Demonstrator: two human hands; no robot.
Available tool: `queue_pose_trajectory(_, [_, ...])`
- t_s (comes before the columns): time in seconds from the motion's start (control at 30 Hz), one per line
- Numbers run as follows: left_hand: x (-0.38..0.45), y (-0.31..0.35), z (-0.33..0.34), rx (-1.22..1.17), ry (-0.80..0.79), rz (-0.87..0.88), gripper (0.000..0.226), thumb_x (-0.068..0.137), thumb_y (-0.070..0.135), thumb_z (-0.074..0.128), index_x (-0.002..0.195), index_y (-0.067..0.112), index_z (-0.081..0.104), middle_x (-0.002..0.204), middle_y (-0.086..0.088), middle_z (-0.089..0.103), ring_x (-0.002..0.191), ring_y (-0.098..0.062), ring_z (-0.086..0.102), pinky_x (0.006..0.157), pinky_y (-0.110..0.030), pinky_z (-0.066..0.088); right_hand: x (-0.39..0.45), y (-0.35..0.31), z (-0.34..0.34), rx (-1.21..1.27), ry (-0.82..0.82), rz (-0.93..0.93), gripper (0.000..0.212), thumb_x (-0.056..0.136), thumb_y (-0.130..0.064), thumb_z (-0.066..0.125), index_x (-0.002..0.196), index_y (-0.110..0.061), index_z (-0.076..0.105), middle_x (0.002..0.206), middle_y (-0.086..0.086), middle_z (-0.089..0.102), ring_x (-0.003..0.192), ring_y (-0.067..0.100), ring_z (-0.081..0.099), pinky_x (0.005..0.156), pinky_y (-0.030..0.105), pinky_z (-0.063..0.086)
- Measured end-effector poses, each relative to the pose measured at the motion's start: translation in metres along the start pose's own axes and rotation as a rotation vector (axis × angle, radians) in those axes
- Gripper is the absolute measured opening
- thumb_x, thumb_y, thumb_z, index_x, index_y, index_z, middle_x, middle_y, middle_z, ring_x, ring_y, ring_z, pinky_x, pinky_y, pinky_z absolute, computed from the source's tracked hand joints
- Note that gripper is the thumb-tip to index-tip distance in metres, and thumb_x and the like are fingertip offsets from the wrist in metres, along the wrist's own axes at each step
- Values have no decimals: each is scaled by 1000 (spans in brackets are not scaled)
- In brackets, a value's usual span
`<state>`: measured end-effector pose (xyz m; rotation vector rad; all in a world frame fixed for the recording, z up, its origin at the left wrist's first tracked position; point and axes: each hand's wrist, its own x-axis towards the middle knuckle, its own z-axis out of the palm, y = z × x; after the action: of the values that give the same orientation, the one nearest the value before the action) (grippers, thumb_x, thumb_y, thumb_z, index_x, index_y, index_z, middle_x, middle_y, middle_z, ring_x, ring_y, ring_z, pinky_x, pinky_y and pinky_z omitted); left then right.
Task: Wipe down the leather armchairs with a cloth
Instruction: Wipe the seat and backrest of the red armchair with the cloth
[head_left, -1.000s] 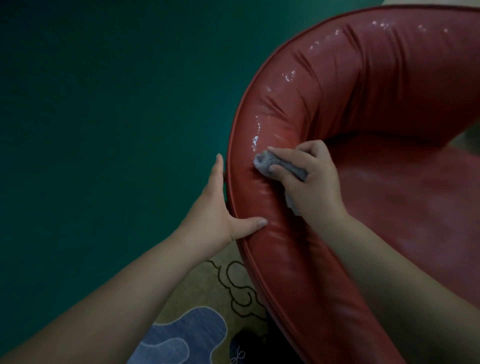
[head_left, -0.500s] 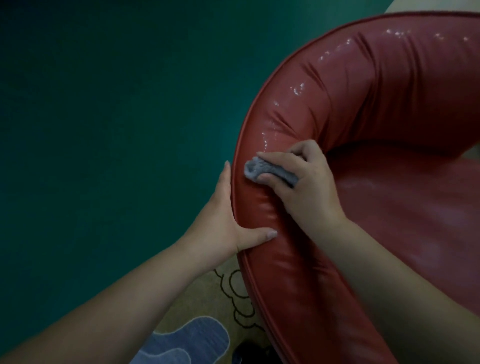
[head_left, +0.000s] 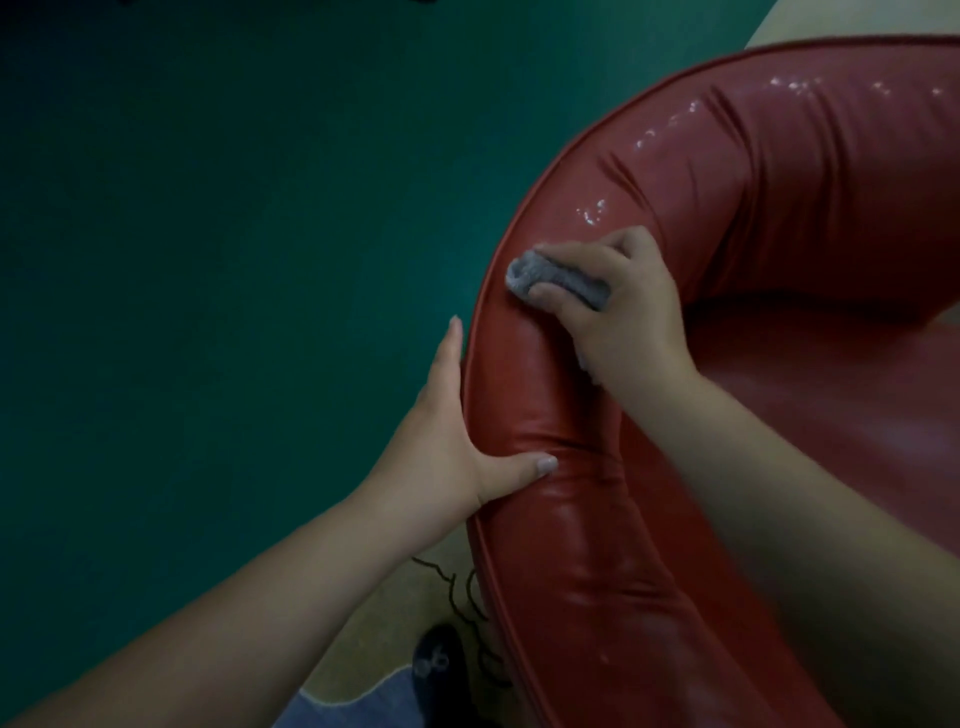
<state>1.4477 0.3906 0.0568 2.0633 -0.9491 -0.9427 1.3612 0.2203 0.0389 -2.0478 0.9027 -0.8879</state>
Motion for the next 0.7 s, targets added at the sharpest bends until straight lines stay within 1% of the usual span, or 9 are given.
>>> queue_pose_trajectory(0.07, [9,1,-4,7,-14,26,136,53,43,89,151,37,-6,147,22,25,130,10,30,98,1,24,-25,-5,2,33,-33,-63,38,75,-32,76,111,-25,70,96,-2,46,86,4,49,83,12,41])
queue_pose_trajectory(0.1, [13,2,-6,20,-32,37,137,52,44,88,151,37,-6,151,20,24,133,8,28,105,-6,25,-40,-10,3,29,-57,-92,38,75,-34,75,112,-26,70,96,-3,45,86,3,48,82,11,41])
queue_pose_trajectory(0.17, [20,4,-10,37,-80,50,138,51,45,89,151,37,-7,155,15,23,137,3,28,113,-22,27,-49,-11,3,-12,-60,-108,36,75,-34,74,111,-28,70,98,-4,45,87,5,49,82,14,43])
queue_pose_trajectory(0.23, [28,5,-13,42,-123,62,139,51,45,90,151,36,-6,155,14,26,136,1,32,114,-27,30,-25,-8,4,-82,27,-55,34,76,-29,76,110,-25,71,98,-3,45,89,10,52,84,20,45])
queue_pose_trajectory(0.33, [39,7,-18,46,-152,76,139,51,45,90,152,33,-5,155,12,24,137,-1,32,114,-27,29,7,-10,8,-134,98,35,33,78,-28,77,109,-23,72,98,0,48,91,16,54,86,25,46])
queue_pose_trajectory(0.47, [54,9,-30,60,-186,112,135,55,43,89,152,34,-5,155,12,23,134,6,24,105,-10,21,-30,-1,0,-211,125,23,30,79,-21,76,108,-19,72,96,2,47,85,15,53,79,24,46])
queue_pose_trajectory(0.57, [63,11,-38,94,-254,142,134,58,42,88,152,31,-8,158,8,17,140,0,19,111,-17,20,-36,-2,-4,-176,252,188,31,76,-18,78,106,-24,72,94,-1,47,83,11,53,79,13,45])
queue_pose_trajectory(0.63, [68,12,-39,118,-289,169,135,58,43,88,152,29,-7,159,7,16,142,-3,20,114,-21,21,-16,-15,5,-133,321,158,33,76,-23,77,107,-29,70,95,-2,46,86,8,50,80,8,41])
queue_pose_trajectory(0.7, [72,11,-40,130,-305,180,134,56,45,87,152,32,-6,157,8,21,139,-1,25,109,-16,23,1,-28,19,-156,239,52,33,75,-25,75,107,-28,71,97,-2,44,89,10,49,85,14,40])
